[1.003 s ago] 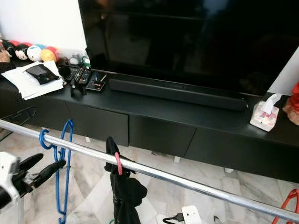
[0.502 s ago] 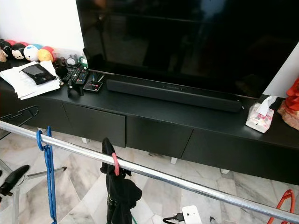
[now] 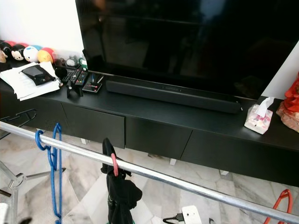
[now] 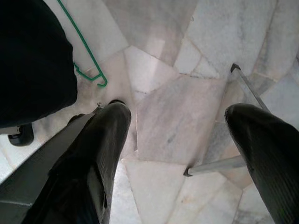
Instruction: Hang hanger
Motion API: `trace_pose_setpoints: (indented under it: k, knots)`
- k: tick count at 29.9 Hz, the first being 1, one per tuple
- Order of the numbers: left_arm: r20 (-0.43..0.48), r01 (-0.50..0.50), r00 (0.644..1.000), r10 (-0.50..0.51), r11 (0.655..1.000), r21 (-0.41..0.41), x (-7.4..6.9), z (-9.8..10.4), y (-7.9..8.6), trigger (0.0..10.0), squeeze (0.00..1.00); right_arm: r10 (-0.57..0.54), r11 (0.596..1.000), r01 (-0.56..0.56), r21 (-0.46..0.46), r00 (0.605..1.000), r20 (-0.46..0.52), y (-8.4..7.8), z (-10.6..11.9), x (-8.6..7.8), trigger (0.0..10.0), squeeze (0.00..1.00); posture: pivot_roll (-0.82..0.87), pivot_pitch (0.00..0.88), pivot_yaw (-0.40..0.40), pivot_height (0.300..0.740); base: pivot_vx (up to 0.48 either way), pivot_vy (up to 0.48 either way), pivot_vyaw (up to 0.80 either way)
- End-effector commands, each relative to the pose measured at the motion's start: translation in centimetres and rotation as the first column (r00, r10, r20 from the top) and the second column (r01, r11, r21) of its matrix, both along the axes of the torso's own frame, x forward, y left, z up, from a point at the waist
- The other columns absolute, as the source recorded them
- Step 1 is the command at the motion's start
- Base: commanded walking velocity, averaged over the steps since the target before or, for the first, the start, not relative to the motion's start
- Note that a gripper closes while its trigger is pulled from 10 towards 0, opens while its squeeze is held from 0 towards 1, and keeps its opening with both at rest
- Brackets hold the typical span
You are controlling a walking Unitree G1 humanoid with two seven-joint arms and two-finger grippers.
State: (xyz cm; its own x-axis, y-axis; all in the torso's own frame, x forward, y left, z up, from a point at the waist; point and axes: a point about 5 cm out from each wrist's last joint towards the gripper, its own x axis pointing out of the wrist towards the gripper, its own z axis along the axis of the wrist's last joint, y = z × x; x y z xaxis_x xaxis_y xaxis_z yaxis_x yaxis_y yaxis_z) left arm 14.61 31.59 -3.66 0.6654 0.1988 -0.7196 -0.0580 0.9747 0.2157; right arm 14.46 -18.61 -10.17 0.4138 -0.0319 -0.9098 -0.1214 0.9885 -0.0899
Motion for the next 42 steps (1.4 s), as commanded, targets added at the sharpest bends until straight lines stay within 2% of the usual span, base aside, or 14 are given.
trace_pose_setpoints:
  k: [1,3,4,5,7,9,14,18,22,29,42]
  knots:
    - [-0.04,0.087,0.995,-0.086,0.996,0.01,0.7,-1.4,-2.2,10.0,0.0,-0.018,1.0,0.018,-0.004,1.0,0.005,-0.3,0.1,0.1,10.0,0.0,0.04,0.0,-0.08,0.74,0.0,0.0,0.0]
    - [-0.058,0.063,0.996,-0.065,0.998,-0.028,1.3,-2.4,-3.9,10.0,0.0,-0.025,1.0,0.025,-0.002,1.0,0.006,-0.3,0.0,0.1,10.0,0.0,0.03,0.0,-0.078,0.74,0.0,0.0,0.0]
    - [-0.058,0.063,0.996,-0.065,0.998,-0.028,1.3,-2.4,-3.9,10.0,0.0,-0.025,1.0,0.025,-0.002,1.0,0.006,-0.3,0.0,0.1,10.0,0.0,0.03,0.0,-0.078,0.74,0.0,0.0,0.0]
    - [-0.08,0.081,0.993,-0.083,0.996,-0.025,1.5,-2.9,-4.9,10.0,0.0,-0.031,1.0,0.031,0.001,0.999,0.007,-0.2,0.0,0.0,10.0,0.0,0.02,0.0,-0.072,0.74,0.0,0.0,0.0]
    - [-0.088,0.086,0.992,-0.087,0.996,-0.023,1.7,-3.2,-5.5,10.0,0.0,-0.04,0.999,0.04,0.003,0.999,0.007,-0.2,0.0,0.0,10.0,0.0,0.01,0.0,-0.065,0.74,0.0,0.0,0.0]
    - [-0.132,0.1,0.986,-0.102,0.995,-0.017,1.5,-4.0,-6.8,10.0,0.0,-0.044,0.999,0.044,0.004,0.999,0.007,-0.1,0.0,-0.1,10.0,0.0,0.0,0.0,-0.061,0.74,0.0,0.0,0.0]
    - [-0.159,0.075,0.984,-0.075,0.997,-0.005,1.2,-4.6,-7.6,10.0,0.0,-0.063,0.998,0.063,0.011,0.998,0.012,0.0,0.0,-0.1,10.0,0.0,-0.01,0.0,-0.053,0.74,0.0,0.0,0.0]
    - [-0.167,0.078,0.983,-0.077,0.997,-0.002,1.3,-4.7,-7.9,10.0,0.0,-0.055,0.998,0.055,0.011,0.998,0.01,0.1,-0.1,-0.2,10.0,0.0,-0.01,0.0,-0.048,0.74,0.0,0.0,0.0]
    - [-0.141,0.01,0.99,-0.01,1.0,-0.003,1.6,-4.5,-7.7,10.0,0.0,-0.054,0.998,0.054,0.013,0.998,0.011,0.2,-0.1,-0.2,10.0,0.0,-0.01,0.0,-0.048,0.74,0.0,0.0,0.0]
    - [-0.136,0.005,0.991,-0.004,1.0,0.004,2.1,-4.4,-7.5,10.0,0.0,-0.053,0.998,0.053,0.015,0.999,0.009,0.3,-0.1,-0.3,10.0,0.0,-0.01,0.0,-0.049,0.74,0.0,0.0,0.0]
    - [-0.163,0.0,0.987,-0.003,1.0,-0.02,1.1,-5.0,-8.3,10.0,0.0,-0.048,0.999,0.048,0.009,0.999,0.007,0.1,-0.2,-0.5,10.0,0.0,-0.01,0.0,-0.056,0.74,-0.112,0.0,0.0]
